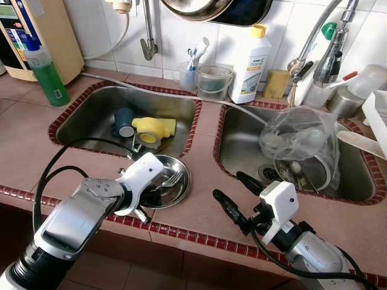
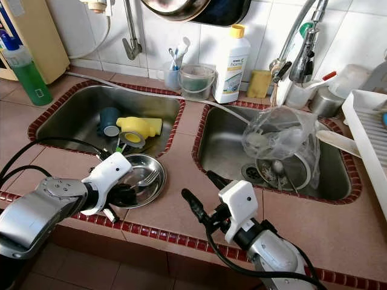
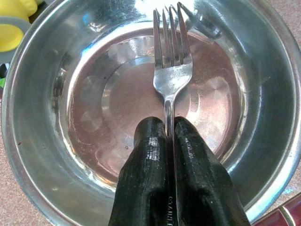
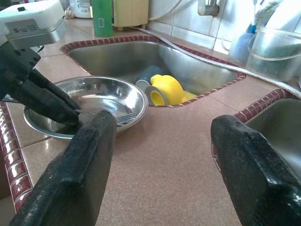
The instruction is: Kitchen organization
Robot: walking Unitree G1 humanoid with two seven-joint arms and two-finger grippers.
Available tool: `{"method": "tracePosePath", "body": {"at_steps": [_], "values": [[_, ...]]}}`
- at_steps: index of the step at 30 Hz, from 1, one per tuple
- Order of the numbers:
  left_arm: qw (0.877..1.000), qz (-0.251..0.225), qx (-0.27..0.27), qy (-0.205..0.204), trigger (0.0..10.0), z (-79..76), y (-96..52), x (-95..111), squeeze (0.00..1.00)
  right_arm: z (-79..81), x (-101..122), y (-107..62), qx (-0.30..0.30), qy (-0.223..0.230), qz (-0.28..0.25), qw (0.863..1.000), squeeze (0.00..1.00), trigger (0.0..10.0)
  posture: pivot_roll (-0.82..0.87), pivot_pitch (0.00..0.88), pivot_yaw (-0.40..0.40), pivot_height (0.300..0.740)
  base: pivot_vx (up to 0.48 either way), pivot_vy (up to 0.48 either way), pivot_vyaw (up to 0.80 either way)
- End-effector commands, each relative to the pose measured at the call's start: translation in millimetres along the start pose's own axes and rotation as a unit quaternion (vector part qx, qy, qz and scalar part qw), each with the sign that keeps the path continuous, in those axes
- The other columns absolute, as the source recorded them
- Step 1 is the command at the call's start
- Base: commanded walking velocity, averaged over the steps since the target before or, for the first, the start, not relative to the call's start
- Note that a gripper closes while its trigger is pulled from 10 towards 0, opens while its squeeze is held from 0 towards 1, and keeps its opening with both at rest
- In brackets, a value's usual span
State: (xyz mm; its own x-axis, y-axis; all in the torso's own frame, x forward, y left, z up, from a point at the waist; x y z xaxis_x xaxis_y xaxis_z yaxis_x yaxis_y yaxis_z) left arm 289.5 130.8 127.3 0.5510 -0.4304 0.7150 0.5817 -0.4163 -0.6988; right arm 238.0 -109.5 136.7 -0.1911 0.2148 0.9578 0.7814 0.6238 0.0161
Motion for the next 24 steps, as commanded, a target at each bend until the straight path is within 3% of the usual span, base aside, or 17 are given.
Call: {"method": "tracePosePath", "body": {"at_steps": [1,10,19,20,21,22,23,24], "values": [[1.0,-0.006,-0.003,0.008,0.0,-1.3,-1.6,4.6,0.0,-4.2,2.3,0.7,-0.009,-0.005,-0.005,1.0,0.0,10.0,0.06,0.052,0.003,0.74,0.0,0.0,0.0],[1.0,-0.026,0.014,-0.001,0.0,9.6,-5.1,13.4,0.0,-7.3,2.8,2.6,-0.015,-0.006,-0.007,1.0,0.0,10.0,0.07,0.046,-0.004,0.74,0.0,0.0,0.0],[0.995,-0.087,0.034,-0.029,0.0,32.2,-19.9,39.9,0.0,-12.8,3.7,6.7,-0.017,-0.01,-0.012,1.0,0.0,10.0,0.07,0.029,-0.016,0.74,0.0,0.0,0.0],[0.994,-0.098,0.034,-0.033,0.4,34.0,-21.9,43.8,0.0,-13.2,4.0,7.3,-0.017,-0.01,-0.013,1.0,0.0,10.0,0.07,0.027,-0.017,0.74,0.0,0.0,0.0],[0.992,-0.113,0.035,-0.035,2.5,35.9,-24.3,49.0,0.0,-13.8,4.3,7.9,-0.017,-0.011,-0.014,1.0,0.0,10.0,0.07,0.023,-0.02,0.74,0.0,0.0,0.0],[0.992,-0.113,0.035,-0.035,2.5,35.9,-24.3,49.0,0.0,-13.8,4.3,7.9,-0.017,-0.011,-0.014,1.0,0.0,10.0,0.07,0.023,-0.02,0.74,0.0,0.0,0.0],[0.985,-0.16,0.042,-0.043,10.0,43.1,-30.7,63.7,0.0,-16.6,5.7,10.2,-0.021,-0.011,-0.018,1.0,0.0,10.0,0.07,0.017,-0.022,0.74,0.0,0.0,0.0],[0.982,-0.175,0.045,-0.046,10.0,45.2,-32.4,68.0,0.0,-17.8,6.1,10.8,-0.023,-0.011,-0.02,0.999,0.0,10.0,0.07,0.015,-0.025,0.74,0.0,0.0,0.0]]}}
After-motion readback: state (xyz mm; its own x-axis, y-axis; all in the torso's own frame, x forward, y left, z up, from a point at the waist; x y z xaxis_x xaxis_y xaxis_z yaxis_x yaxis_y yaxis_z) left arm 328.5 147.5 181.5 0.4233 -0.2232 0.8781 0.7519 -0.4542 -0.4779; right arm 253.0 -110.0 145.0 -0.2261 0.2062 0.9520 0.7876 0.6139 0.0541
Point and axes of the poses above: a point about 5 cm out from each wrist's last joint towards the gripper, its own y axis pointing out of the wrist towards the gripper, its own x axis along the axis of the wrist's last joint, z = x × y, the point moved 3 cm from there along y, pointing out of the wrist towards the gripper, and after that the axes turned 12 degrees about -y, right-handed, at the moved point
